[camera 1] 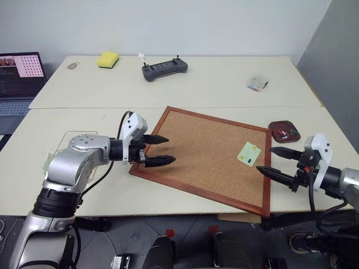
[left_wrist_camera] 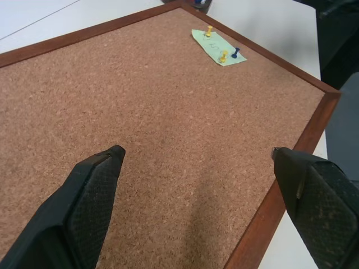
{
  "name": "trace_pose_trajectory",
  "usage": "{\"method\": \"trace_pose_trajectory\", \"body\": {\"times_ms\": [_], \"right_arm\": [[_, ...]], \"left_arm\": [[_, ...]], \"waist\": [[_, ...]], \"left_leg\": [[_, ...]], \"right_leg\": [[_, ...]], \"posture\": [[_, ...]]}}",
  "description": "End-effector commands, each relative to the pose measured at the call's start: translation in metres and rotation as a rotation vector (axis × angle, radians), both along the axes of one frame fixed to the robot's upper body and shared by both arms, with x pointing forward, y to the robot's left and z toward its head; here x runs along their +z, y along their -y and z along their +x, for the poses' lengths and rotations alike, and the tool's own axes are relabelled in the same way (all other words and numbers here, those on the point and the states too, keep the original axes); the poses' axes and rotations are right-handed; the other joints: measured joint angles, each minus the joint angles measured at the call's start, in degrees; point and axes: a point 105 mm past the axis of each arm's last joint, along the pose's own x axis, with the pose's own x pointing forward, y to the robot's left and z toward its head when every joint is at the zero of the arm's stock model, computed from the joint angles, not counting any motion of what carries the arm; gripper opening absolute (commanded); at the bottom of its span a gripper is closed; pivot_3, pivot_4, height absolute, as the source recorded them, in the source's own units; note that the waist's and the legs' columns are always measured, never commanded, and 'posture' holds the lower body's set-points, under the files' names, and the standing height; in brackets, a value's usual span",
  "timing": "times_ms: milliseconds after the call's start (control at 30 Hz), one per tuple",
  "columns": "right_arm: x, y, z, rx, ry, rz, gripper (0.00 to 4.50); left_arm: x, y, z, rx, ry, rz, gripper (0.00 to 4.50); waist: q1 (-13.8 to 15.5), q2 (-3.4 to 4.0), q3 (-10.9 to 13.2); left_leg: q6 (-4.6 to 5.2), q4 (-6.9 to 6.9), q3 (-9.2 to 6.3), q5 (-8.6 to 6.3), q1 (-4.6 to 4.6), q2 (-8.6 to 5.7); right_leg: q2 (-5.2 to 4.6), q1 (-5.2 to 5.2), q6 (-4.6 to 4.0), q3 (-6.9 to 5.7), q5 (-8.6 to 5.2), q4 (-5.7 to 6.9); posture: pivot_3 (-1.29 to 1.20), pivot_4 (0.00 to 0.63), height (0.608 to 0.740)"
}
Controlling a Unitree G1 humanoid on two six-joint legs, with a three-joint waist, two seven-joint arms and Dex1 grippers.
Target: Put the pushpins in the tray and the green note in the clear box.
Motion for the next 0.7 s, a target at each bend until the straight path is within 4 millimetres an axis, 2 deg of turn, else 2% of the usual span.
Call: {"method": "trace_pose_trajectory", "body": {"times_ms": [33,700], "right_arm": [[0.0069,-0.0004,-0.0004,0.016,0.030,-0.004,4.50],[0.0037,0.0056,-0.0001,-0.015,0.035,0.000,4.50]], "left_arm": [[0.0082,-0.0001,0.0009,-0.011,0.040,0.017,4.47],[0.0033,0.0039,0.0014,-0.064,0.042,0.025,4.47]], "waist": [[0.01,0.00,0.00],[-0.02,0.00,0.00]], "left_leg": [[0.00,0.00,0.00,0.00,-0.01,0.00],[0.00,0.02,0.00,0.00,-0.06,-0.01]], "right_leg": [[-0.01,0.00,0.00,0.00,0.00,0.00],[-0.04,-0.03,0.00,0.00,0.00,0.00]], "posture": [[0.00,0.150,0.740],[0.00,0.150,0.740]]}}
